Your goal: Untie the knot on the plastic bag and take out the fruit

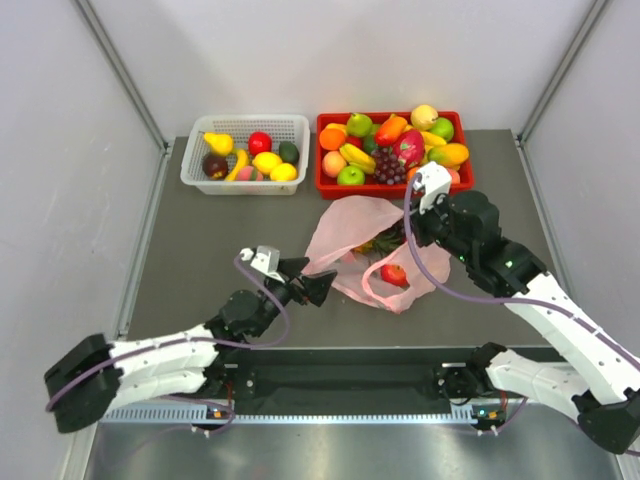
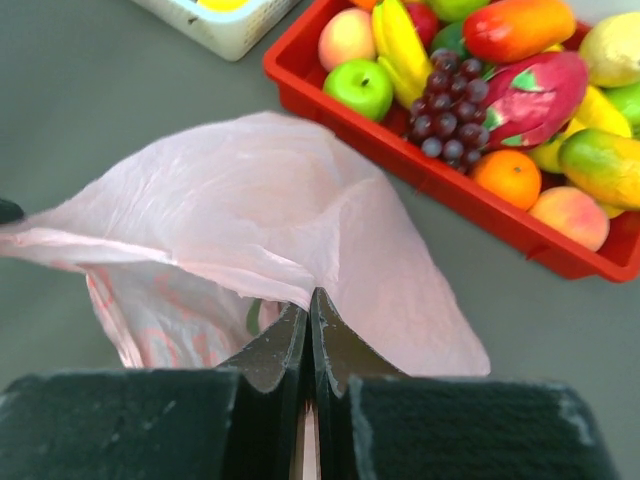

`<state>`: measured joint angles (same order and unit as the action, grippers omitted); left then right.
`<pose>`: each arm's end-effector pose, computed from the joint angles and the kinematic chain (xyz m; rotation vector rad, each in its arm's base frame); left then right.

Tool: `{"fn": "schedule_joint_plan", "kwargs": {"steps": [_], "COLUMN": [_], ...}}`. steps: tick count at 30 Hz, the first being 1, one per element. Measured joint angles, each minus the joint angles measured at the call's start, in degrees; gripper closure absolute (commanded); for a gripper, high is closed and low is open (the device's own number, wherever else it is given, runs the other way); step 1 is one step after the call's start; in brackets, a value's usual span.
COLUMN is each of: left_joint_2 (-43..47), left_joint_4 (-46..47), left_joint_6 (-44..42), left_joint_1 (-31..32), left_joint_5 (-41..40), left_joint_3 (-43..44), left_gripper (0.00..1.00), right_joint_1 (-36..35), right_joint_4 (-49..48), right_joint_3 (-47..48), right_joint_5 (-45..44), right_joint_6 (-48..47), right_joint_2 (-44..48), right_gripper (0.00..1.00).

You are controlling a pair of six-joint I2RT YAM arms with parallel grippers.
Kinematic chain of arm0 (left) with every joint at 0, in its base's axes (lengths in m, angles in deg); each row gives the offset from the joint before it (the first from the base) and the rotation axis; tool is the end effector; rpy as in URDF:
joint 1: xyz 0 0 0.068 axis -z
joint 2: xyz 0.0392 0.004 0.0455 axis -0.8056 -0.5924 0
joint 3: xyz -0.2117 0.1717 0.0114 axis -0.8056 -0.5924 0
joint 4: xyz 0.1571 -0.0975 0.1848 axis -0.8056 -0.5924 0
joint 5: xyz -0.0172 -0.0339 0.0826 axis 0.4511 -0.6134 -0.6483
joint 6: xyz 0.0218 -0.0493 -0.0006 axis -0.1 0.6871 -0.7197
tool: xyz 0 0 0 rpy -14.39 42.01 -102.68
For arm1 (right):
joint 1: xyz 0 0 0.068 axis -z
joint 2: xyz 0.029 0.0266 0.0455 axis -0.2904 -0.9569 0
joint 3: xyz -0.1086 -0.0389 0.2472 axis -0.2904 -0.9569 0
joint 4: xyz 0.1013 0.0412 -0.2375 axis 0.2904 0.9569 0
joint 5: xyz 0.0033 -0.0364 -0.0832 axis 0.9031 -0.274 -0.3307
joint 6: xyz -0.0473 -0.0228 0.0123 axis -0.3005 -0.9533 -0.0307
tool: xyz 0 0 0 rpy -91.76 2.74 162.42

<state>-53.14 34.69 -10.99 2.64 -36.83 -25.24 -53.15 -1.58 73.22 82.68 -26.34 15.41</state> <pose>0.1165 -0.1553 0.2116 0.1509 1.5353 -0.9225 0.1695 0.1203 0.3706 -0.6017 1.8159 0.2874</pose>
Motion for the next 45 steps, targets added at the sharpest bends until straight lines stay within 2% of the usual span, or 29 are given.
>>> {"fn": "schedule_joint_plan", "kwargs": {"steps": [1,5,9,12,16,24,31,36,40,45], "left_joint_2": [5.01,14.64,17.73,13.70,4.59,-13.42,-24.48,-32.41,-36.87,-41.72], "left_joint_4": [-4.35,-14.01,-21.68,-24.30,-25.42,-26.38,-30.93,-34.60,-35.17,-34.38], "left_joint_6": [-0.02,-0.33,-0.50,-0.42,0.04,1.18,6.84,10.86,12.76,11.61], "left_joint_1": [0.48,1.27,2.43,4.48,9.07,14.67,14.62,13.64,10.01,6.99], "left_joint_5": [-0.57,0.42,5.25,7.98,6.95,-2.03,-9.53,-7.87,-4.22,-3.43], "left_joint_3": [0.00,0.24,2.23,4.70,7.87,19.17,32.26,41.77,43.56,43.56], "left_gripper": [0.01,0.01,0.01,0.01,0.01,0.01,0.01,0.01,0.01,0.01], "right_joint_1": [0.00,0.00,0.00,0.00,-0.02,-0.31,-0.48,-0.48,-0.48,-0.50], "right_joint_4": [0.11,1.16,3.32,6.10,9.42,13.55,14.80,15.32,15.37,15.32], "right_joint_3": [-0.35,-0.87,-0.28,0.96,1.46,0.94,0.87,0.87,0.87,0.72], "right_joint_5": [0.42,1.49,2.40,2.93,3.02,2.99,2.54,2.05,1.95,1.66], "right_joint_6": [0.07,0.92,1.81,2.56,3.98,6.14,6.97,7.34,7.52,7.56], "right_joint_2": [-0.07,-0.52,-0.94,-1.77,-1.70,0.79,1.57,2.34,3.08,3.19], "right_gripper": [1.00,1.00,1.00,1.00,1.00,1.00,1.00,1.00,1.00,1.00]}}
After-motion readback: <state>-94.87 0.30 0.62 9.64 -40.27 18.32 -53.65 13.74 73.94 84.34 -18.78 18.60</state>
